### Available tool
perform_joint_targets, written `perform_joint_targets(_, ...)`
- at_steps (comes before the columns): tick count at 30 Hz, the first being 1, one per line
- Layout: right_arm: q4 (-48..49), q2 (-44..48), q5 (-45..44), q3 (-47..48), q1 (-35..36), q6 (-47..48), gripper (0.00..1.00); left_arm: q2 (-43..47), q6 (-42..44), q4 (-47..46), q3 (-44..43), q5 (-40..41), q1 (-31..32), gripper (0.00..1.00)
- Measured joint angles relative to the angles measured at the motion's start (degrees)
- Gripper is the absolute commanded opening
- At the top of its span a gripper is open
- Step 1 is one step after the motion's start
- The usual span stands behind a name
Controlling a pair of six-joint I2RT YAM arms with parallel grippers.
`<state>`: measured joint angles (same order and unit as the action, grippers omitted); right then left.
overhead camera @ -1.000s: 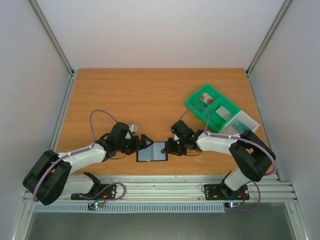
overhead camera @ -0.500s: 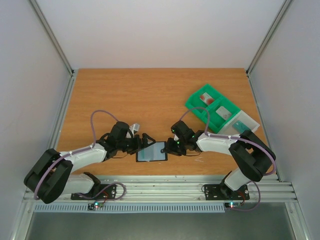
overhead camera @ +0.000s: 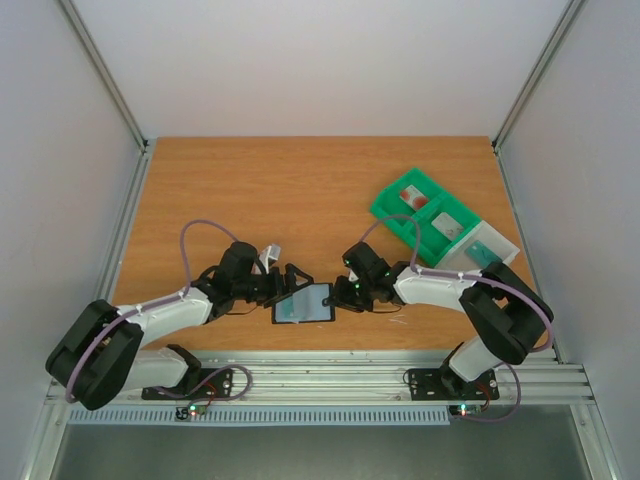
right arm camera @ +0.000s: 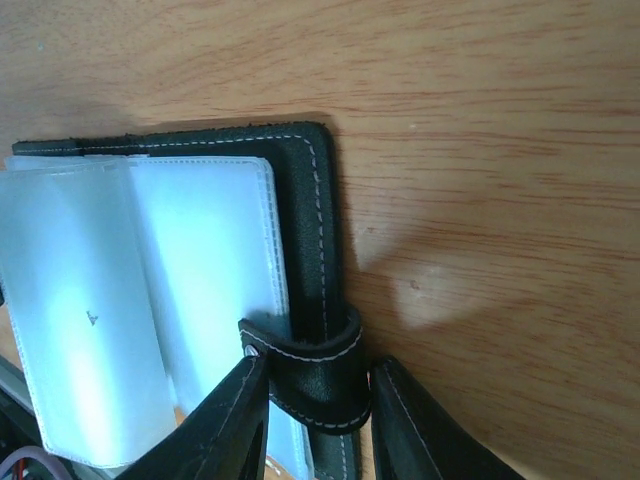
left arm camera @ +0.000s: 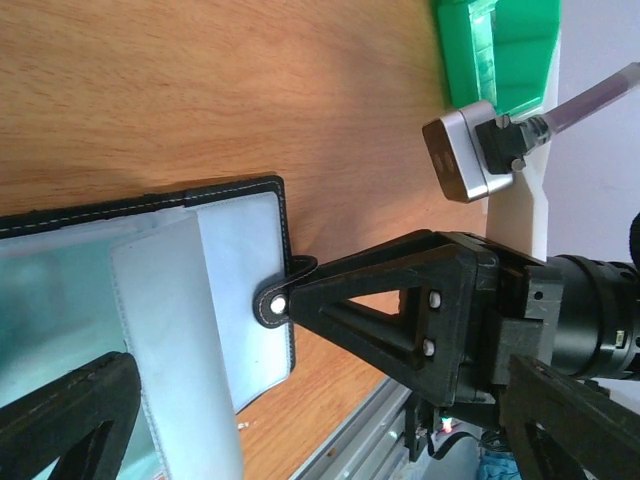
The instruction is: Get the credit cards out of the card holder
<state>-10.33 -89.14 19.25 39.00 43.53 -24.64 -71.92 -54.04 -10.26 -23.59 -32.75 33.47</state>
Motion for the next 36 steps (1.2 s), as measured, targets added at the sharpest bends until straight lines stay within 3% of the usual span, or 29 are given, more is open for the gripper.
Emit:
perform_joint_targets(19,-11.8,13.4,-10.0,-0.1,0.2,0.6,0.36,-3.9,-3.4,-5.7,-2.8,-0.1,6.8,0.97)
perform_joint_targets(28,-13.3,14.1,-11.8,0.0,0.2,0.7,0.36,-8.2,-3.2,-10.4,-2.8,-2.2,6.9,0.94)
perform_joint_targets(32,-13.3,14.5,-11.7,0.0,0.2,0.7,0.37,-6.4,-2.2,-7.6,-2.8,-0.7,7.0,0.94)
perform_joint_targets(36,-13.0,14.8,-11.0,0.0,0.2,0.7,0.39,0.2,1.6,1.1,-3.1,3.6,6.4,0.99)
